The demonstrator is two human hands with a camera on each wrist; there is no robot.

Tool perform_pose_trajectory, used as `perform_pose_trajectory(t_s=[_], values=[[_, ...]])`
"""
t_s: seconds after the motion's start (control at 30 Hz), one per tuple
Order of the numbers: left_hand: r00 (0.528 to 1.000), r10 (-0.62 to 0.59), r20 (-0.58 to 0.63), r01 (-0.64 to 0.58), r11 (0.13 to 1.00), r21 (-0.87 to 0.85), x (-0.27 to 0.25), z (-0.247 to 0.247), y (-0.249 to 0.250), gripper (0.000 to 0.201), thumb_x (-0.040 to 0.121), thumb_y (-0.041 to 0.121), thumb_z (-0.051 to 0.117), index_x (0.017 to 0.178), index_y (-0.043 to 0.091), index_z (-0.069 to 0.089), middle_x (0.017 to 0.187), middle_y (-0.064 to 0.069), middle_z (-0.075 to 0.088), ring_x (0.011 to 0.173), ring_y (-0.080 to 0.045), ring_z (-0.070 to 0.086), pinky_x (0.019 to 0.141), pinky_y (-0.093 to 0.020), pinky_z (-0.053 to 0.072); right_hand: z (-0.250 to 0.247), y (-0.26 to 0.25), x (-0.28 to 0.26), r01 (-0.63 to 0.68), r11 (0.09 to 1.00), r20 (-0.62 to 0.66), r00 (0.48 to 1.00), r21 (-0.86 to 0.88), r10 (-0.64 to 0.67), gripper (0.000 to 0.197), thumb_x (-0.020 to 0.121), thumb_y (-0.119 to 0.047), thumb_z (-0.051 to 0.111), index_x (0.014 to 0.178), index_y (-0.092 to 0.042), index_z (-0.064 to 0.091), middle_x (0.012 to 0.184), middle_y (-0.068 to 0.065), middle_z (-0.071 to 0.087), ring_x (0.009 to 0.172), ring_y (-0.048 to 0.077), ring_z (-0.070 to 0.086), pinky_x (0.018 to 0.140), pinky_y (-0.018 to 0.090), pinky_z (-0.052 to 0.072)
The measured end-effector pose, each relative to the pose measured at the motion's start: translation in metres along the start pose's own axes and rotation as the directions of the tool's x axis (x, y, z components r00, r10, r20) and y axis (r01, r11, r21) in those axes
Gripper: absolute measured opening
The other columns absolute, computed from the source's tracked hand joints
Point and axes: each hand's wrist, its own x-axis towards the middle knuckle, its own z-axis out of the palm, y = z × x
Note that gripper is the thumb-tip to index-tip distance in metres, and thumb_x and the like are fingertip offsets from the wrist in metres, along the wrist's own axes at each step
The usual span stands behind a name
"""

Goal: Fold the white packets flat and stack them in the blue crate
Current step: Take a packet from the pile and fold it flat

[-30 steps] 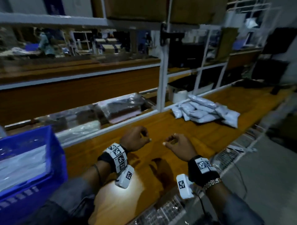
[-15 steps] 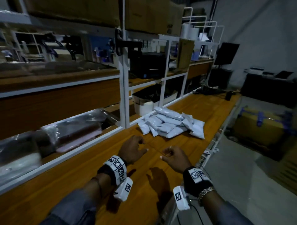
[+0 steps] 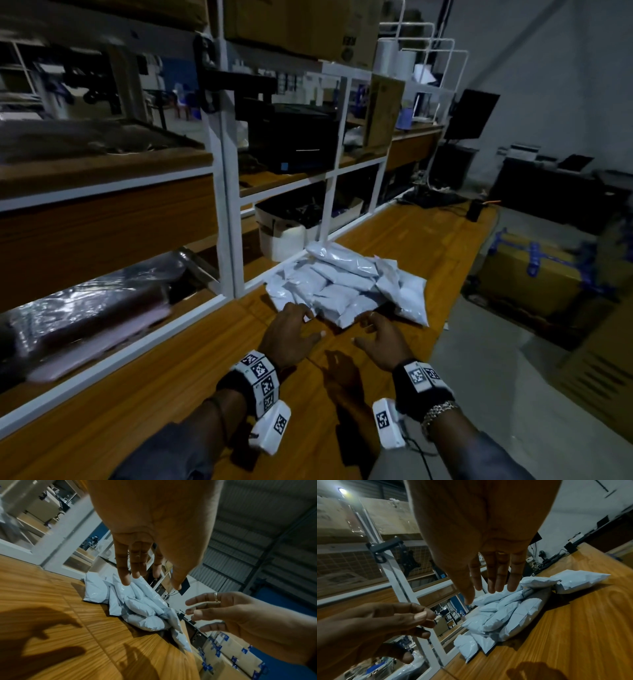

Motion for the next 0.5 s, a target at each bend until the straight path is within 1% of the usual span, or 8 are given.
perform_pose_trajectory(t_s=[0.1,0.17,0.23,0.27,0.33,0.37,0.43,0.5], values=[[1.0,-0.014,0.001,0.014,1.0,0.024,0.028,0.016,-0.006,0.051,0.082,0.049,0.077,0.119,0.021,0.056,0.112,0.002,0.053,0.102,-0.014,0.053,0.081,-0.024,0.04,-0.002,0.021,0.043,0.065,0.996,0.066,0.996,-0.058,-0.061,0.049,0.081,-0.005,0.079,0.123,-0.023,0.061,0.123,0.003,0.062,0.111,0.015,0.059,0.094,0.029,0.051],[0.998,-0.066,0.005,0.066,0.998,0.016,0.046,0.028,-0.007,0.057,0.079,0.061,0.072,0.119,0.023,0.056,0.111,0.004,0.053,0.103,-0.011,0.05,0.083,-0.025,0.041,-0.006,0.032,0.073,0.091,0.992,0.098,0.992,-0.084,-0.082,0.051,0.079,0.0,0.078,0.12,-0.024,0.06,0.123,0.004,0.061,0.114,0.019,0.06,0.094,0.025,0.05],[0.994,-0.108,0.0,0.108,0.994,0.001,0.067,0.041,-0.007,0.071,0.072,0.073,0.062,0.121,0.022,0.058,0.112,0.002,0.056,0.105,-0.012,0.052,0.087,-0.027,0.043,-0.005,0.046,0.107,0.147,0.98,0.122,0.984,-0.135,-0.131,0.052,0.08,-0.002,0.078,0.124,-0.023,0.06,0.124,0.004,0.061,0.116,0.02,0.059,0.099,0.031,0.05],[0.992,-0.128,0.006,0.128,0.992,0.011,0.079,0.048,-0.008,0.075,0.071,0.074,0.062,0.123,0.021,0.058,0.113,0.001,0.057,0.106,-0.015,0.054,0.089,-0.03,0.045,-0.005,0.052,0.124,0.177,0.969,0.156,0.976,-0.17,-0.151,0.054,0.081,-0.003,0.077,0.127,-0.023,0.059,0.126,0.002,0.06,0.118,0.019,0.058,0.101,0.032,0.048],[0.983,-0.177,0.049,0.175,0.984,0.042,0.105,0.061,-0.011,0.073,0.072,0.07,0.068,0.125,0.022,0.055,0.115,0.0,0.057,0.108,-0.017,0.055,0.093,-0.034,0.047,-0.003,0.061,0.156,0.215,0.952,0.238,0.958,-0.216,-0.162,0.058,0.083,0.0,0.07,0.133,-0.025,0.056,0.135,-0.001,0.057,0.126,0.016,0.053,0.107,0.03,0.044],[0.98,-0.191,0.054,0.187,0.981,0.059,0.116,0.068,-0.013,0.074,0.072,0.069,0.069,0.126,0.022,0.055,0.117,0.0,0.057,0.108,-0.018,0.054,0.095,-0.036,0.047,-0.001,0.065,0.173,0.215,0.952,0.278,0.948,-0.216,-0.151,0.059,0.084,0.0,0.065,0.136,-0.026,0.054,0.139,-0.002,0.054,0.13,0.015,0.05,0.11,0.03,0.041],[0.976,-0.209,0.069,0.202,0.975,0.093,0.137,0.082,-0.017,0.078,0.071,0.072,0.067,0.127,0.018,0.057,0.118,-0.001,0.058,0.11,-0.019,0.054,0.098,-0.039,0.046,0.004,0.067,0.201,0.236,0.952,0.355,0.922,-0.194,-0.157,0.055,0.086,-0.006,0.06,0.138,-0.024,0.053,0.142,0.001,0.054,0.133,0.017,0.048,0.113,0.034,0.038],[0.97,-0.229,0.08,0.219,0.969,0.114,0.151,0.092,-0.017,0.081,0.074,0.067,0.073,0.134,0.016,0.053,0.126,-0.002,0.055,0.117,-0.02,0.05,0.103,-0.034,0.04,0.011,0.066,0.22,0.324,0.925,0.422,0.88,-0.199,-0.217,0.044,0.091,-0.012,0.06,0.135,-0.014,0.056,0.136,0.009,0.058,0.13,0.022,0.051,0.111,0.031,0.038]])
